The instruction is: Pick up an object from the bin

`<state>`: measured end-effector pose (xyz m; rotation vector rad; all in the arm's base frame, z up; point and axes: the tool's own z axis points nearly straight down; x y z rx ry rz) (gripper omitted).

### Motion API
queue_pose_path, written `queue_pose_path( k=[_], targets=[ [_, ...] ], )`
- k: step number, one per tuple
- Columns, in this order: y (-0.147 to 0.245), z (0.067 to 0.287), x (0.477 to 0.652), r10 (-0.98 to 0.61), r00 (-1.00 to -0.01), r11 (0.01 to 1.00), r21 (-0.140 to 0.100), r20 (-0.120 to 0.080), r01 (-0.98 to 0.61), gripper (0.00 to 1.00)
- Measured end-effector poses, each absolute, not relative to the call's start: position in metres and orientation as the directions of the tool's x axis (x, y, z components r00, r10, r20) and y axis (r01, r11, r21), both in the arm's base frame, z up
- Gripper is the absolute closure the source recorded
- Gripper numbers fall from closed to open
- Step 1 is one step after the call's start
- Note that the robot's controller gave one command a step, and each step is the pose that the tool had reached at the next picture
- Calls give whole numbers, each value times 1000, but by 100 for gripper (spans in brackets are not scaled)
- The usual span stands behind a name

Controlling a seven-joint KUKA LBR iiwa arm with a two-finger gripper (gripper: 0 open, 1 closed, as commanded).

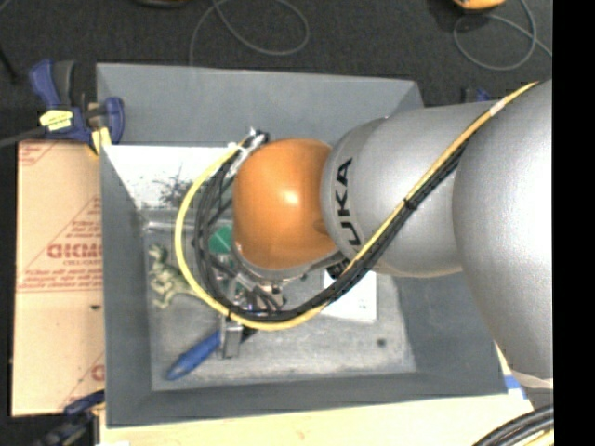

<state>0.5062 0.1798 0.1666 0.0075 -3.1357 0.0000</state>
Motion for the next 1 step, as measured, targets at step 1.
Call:
queue_pose_path(
  k=[1],
  targets=[
    [179,171,508,0,-1000,1000,2,-2,0,0]
  ],
)
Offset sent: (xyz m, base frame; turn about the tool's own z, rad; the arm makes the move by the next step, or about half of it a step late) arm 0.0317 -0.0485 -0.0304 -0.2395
